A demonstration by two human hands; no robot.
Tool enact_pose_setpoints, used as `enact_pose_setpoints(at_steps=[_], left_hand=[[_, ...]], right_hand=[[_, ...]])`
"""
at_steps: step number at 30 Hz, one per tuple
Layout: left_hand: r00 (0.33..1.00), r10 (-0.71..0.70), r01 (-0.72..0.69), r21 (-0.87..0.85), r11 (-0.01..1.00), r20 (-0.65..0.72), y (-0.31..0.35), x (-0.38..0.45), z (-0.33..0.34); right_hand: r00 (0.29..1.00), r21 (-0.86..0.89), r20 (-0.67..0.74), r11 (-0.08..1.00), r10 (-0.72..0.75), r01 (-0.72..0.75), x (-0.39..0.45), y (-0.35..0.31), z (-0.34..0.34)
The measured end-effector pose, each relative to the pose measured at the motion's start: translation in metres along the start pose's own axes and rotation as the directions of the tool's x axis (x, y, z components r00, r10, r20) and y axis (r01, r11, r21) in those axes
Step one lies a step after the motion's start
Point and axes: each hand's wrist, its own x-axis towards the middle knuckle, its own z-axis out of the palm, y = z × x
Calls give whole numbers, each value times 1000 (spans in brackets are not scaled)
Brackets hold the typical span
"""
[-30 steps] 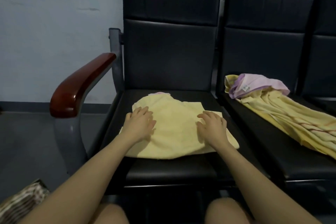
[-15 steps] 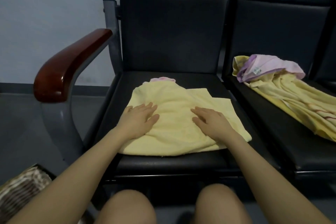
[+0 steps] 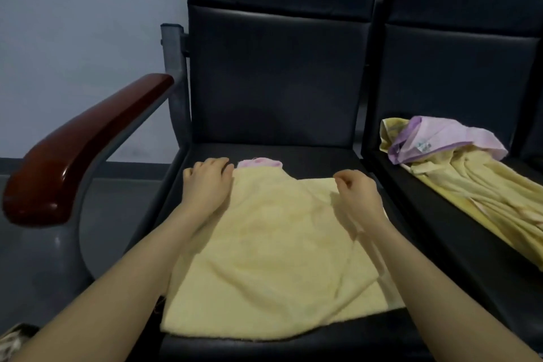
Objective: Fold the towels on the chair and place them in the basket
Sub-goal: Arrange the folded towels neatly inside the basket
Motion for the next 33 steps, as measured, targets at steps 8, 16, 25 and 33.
enact_pose_setpoints(at_steps=[8,16,25,33], left_hand=[[999,-31,32,-21,999,34,-8,29,29],[988,154,-152,63,986,-29,-12,13,21],[987,118,-127,-82,988,-106,2,-1,15],[946,219,-273,-226,935,-238,27,-22,-34]], right_hand=[[996,-261,82,965,47,-24,53,17,39],[997,49,-59,998,41,-38,39,9,30],[986,493,-165,866,-1,83,4,-11,-1],[937,526,-349,833,26,173,-18,-18,-36]])
